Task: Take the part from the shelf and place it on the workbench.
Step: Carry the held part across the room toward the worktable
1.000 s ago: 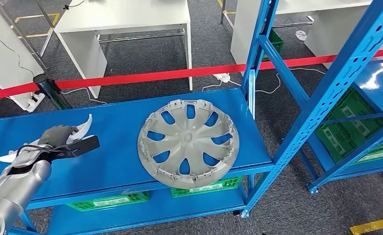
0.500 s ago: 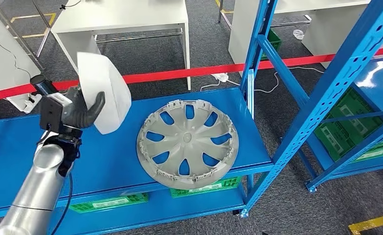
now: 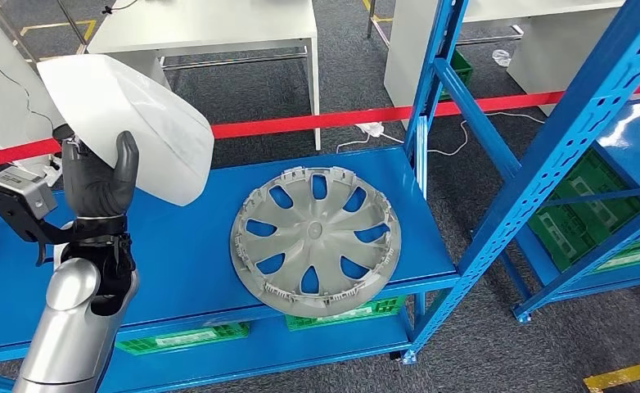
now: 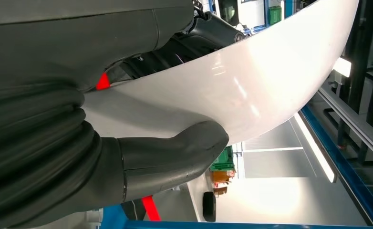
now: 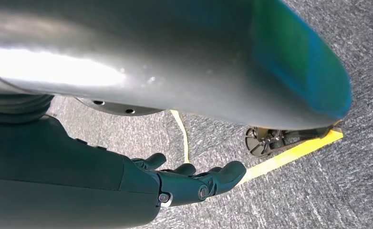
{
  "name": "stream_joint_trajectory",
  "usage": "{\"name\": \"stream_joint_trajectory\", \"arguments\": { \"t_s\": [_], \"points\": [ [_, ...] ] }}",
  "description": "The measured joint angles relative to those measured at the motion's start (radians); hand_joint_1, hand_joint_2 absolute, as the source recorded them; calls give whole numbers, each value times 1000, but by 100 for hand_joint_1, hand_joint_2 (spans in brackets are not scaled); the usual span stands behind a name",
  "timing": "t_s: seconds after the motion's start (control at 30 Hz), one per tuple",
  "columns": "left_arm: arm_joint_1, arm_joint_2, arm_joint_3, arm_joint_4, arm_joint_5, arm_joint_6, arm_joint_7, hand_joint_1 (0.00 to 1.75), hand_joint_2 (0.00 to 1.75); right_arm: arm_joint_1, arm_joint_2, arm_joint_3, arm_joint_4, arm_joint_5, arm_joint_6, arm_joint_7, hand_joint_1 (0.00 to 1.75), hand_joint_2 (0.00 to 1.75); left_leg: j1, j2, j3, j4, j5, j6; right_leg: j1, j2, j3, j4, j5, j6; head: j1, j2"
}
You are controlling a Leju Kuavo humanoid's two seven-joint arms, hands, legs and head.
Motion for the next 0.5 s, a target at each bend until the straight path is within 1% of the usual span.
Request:
{"name": "stream_joint_trajectory", "arguments": {
  "t_s": [0.2,0.27,0.33,0.43,0.5],
  "points": [
    [4,0,-1,-13,3,-1,1,175,175,0,0,1,0,0,0,0,0,0,0,0,0,0,0,0,0,0,0,0,0,0,0,0],
    [5,2,-4,-17,20,-19,4,175,175,0,0,1,0,1,0,3,0,0,0,0,0,0,0,0,0,0,0,0,0,0,0,0],
    [14,11,-12,-27,41,-77,-6,175,175,0,0,4,0,3,4,5,0,0,0,0,0,0,0,0,0,0,0,0,0,0,0,0],
    [34,31,-24,-50,48,-203,-37,175,175,0,0,11,0,6,12,3,0,0,0,0,0,0,0,0,0,0,0,0,-1,1,0,0],
    [44,40,-28,-58,51,-270,-41,175,175,0,0,14,0,6,14,-3,0,0,-1,0,0,1,-2,2,-1,0,0,-1,0,2,0,0]
  ]
}}
